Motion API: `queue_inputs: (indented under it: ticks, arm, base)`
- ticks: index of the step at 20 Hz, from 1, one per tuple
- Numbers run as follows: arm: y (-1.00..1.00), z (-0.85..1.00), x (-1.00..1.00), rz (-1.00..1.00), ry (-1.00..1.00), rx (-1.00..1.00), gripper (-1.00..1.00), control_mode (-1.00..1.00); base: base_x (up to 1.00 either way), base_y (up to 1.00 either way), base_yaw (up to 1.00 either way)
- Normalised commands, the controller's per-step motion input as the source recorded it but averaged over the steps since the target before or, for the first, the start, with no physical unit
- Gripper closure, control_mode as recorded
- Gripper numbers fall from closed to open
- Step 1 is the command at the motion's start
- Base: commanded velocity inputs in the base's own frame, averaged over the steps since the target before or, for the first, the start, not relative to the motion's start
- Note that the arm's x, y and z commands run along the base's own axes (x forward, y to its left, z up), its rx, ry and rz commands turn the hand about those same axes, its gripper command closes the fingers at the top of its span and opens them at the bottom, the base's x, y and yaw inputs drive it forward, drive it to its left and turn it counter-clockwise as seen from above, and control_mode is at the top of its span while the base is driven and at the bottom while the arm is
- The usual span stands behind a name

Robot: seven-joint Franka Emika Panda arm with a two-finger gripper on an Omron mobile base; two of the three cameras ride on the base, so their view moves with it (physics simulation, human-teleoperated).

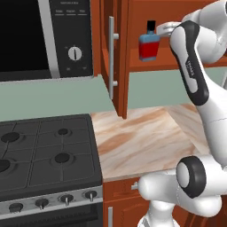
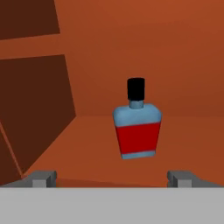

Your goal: Open the cabinet directly in front. Then move the liquor and the mug to the dining counter with the candle on it.

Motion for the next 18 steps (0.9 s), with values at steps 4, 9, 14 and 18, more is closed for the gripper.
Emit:
queue_inputs:
  ticks: [4,9,14,18]
  arm:
    - [0.00,-0.05,0.28,0.00,0.00,0.00,-1.00,-1.00]
    - [0.00,-0.05,0.31,0.00,0.00,0.00,-1.00,-1.00]
    - [0.00,-0.09,0.30,0.00,0.00,0.00,-1.00,-1.00]
    - [0.00,-0.02,0.30,0.00,0.00,0.00,-1.00,-1.00]
  base:
    - [0.00,0.00,0.00]
    - [0.00,0.00,0.00]
    - [0.00,0.00,0.00]
    - [0.00,0.00,0.00]
